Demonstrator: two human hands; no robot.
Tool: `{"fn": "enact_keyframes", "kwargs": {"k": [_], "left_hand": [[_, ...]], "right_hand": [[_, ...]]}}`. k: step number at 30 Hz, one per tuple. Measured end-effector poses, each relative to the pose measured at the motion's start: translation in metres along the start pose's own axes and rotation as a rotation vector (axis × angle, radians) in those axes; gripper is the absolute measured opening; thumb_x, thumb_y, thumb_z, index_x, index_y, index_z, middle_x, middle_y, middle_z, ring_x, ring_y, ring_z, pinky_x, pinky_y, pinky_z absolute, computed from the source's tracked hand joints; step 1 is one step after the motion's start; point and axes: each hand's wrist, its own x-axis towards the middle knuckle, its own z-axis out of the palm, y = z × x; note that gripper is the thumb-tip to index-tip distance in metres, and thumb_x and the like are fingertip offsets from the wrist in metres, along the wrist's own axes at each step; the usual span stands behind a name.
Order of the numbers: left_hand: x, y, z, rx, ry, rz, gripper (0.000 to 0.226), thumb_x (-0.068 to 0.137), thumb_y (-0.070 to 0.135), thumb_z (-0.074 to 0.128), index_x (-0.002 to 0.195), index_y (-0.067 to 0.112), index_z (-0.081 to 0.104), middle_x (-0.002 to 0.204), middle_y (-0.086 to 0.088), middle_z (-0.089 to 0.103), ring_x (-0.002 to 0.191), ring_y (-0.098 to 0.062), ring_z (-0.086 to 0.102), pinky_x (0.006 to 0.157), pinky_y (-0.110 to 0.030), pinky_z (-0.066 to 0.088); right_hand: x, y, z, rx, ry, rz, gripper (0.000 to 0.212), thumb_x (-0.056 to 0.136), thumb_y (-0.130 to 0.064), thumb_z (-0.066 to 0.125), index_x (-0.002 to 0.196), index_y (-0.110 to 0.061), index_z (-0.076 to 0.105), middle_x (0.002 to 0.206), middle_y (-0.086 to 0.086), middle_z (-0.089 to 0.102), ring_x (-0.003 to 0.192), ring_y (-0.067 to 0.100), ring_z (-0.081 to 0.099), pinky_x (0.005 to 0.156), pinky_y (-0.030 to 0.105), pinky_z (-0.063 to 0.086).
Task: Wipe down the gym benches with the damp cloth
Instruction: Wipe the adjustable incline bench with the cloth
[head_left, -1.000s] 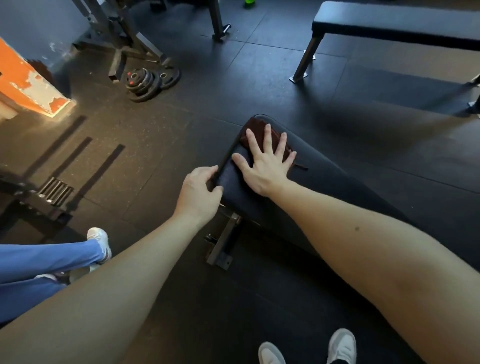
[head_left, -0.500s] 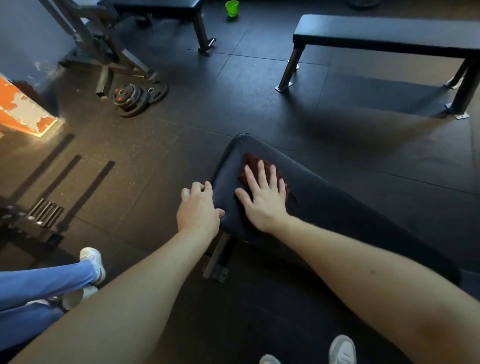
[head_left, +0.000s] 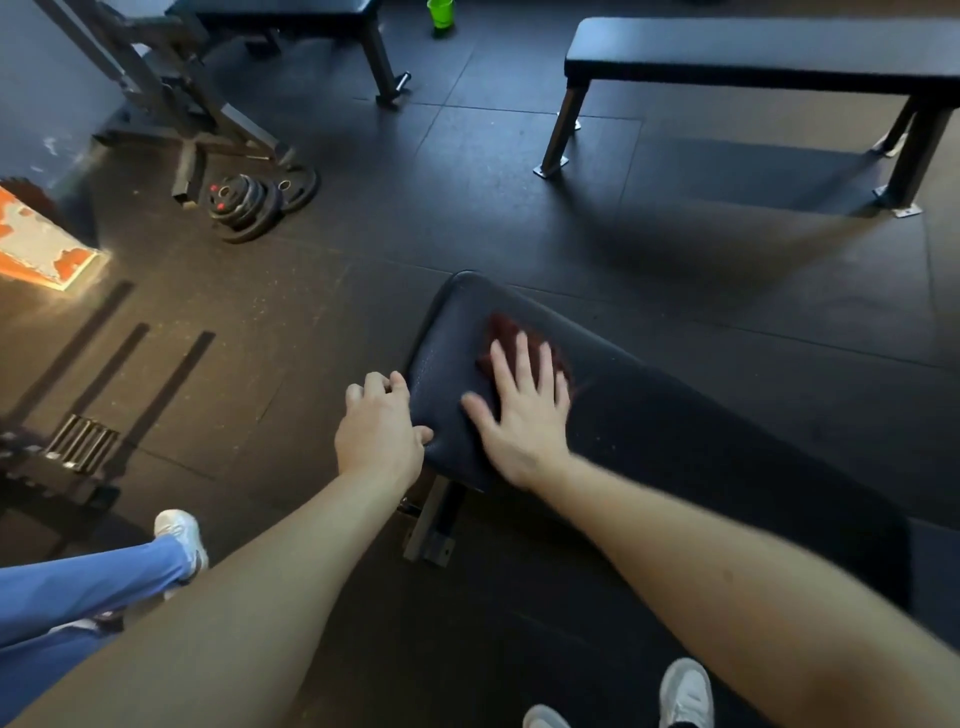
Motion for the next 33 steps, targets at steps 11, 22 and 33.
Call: {"fn": "enact_keyframes", "kwargs": {"k": [11, 22, 33], "left_hand": [[0.001, -0.001, 0.003, -0.028, 0.005, -0.001, 0.077, 0.094, 0.042, 0.066, 0.157, 0.016, 0.03, 0.144, -0.005, 0.038, 0.131, -0.026, 0.035, 0.098, -0.041, 0.051], [0.001, -0.003, 0.007, -0.032, 0.026, 0.012, 0.078, 0.094, 0.04, 0.067, 0.157, 0.012, 0.031, 0.144, -0.009, 0.039, 0.131, -0.029, 0.035, 0.104, -0.041, 0.044], [-0.001, -0.014, 0.01, -0.183, 0.061, 0.042, 0.076, 0.093, 0.037, 0.071, 0.156, 0.014, 0.036, 0.144, -0.01, 0.04, 0.134, -0.03, 0.033, 0.11, -0.043, 0.039]], "right_hand": [[0.085, 0.031, -0.033, 0.015, -0.082, 0.211, 0.081, 0.09, -0.084, 0.025, 0.16, -0.05, 0.001, 0.171, -0.007, -0.017, 0.156, 0.034, -0.021, 0.121, 0.063, -0.011], [-0.084, -0.003, 0.019, -0.012, -0.11, -0.019, 0.081, 0.096, -0.078, 0.021, 0.162, -0.042, -0.009, 0.166, -0.008, -0.032, 0.15, 0.022, -0.037, 0.125, 0.054, -0.011], [-0.011, -0.024, 0.014, -0.06, -0.082, -0.062, 0.08, 0.095, -0.08, 0.021, 0.161, -0.045, -0.008, 0.169, 0.002, -0.026, 0.151, 0.038, -0.033, 0.119, 0.067, -0.012]]}}
